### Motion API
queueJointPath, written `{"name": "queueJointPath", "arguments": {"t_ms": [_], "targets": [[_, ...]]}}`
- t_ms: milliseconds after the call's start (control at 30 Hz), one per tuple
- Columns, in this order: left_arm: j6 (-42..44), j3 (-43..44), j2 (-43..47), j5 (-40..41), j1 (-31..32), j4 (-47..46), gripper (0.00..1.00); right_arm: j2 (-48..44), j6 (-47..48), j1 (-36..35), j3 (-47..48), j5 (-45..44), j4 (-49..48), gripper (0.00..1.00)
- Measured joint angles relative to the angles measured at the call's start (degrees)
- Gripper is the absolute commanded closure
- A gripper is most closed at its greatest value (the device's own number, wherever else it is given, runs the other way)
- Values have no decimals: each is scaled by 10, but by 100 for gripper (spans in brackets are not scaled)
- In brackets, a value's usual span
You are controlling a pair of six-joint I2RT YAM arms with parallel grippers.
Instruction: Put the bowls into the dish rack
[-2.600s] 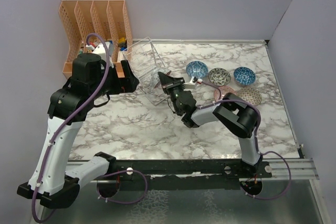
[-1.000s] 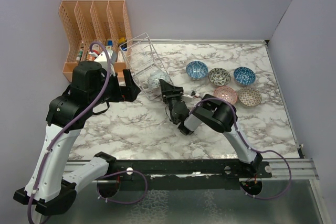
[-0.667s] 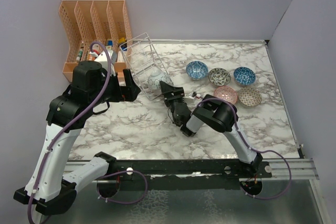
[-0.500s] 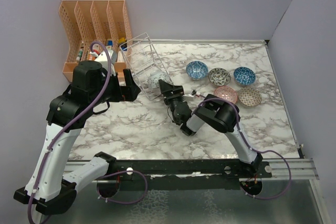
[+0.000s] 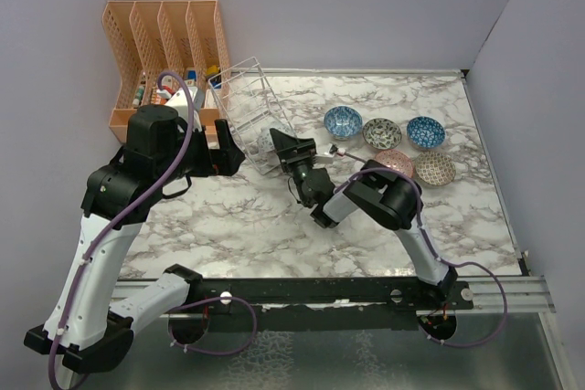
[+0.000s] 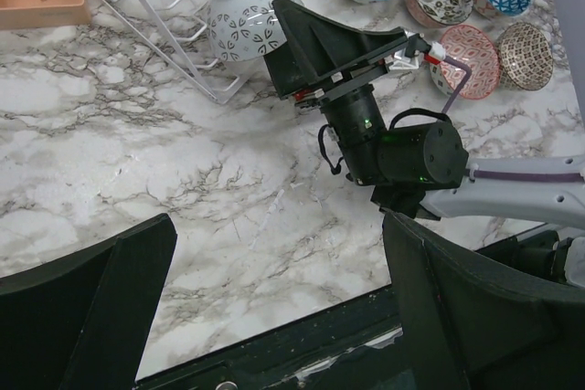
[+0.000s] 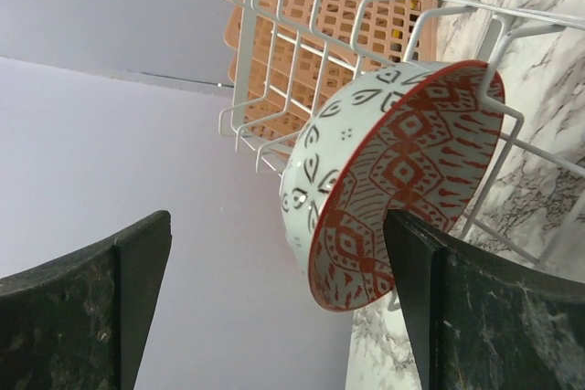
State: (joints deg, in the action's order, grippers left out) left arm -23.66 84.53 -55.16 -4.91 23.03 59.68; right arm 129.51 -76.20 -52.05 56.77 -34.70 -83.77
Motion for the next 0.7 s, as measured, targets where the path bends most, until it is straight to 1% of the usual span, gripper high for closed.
{"name": "queueJointPath", "arguments": {"t_ms": [300, 467, 700], "targets": [[0, 3, -4, 0, 0, 0, 1, -36, -2, 14, 8, 40, 8, 1], [0, 3, -5, 0, 0, 0, 1, -37, -14, 20, 21, 68, 33, 1], [-2, 3, -7, 0, 0, 0, 1, -38, -28, 23, 23, 88, 41, 1]]}}
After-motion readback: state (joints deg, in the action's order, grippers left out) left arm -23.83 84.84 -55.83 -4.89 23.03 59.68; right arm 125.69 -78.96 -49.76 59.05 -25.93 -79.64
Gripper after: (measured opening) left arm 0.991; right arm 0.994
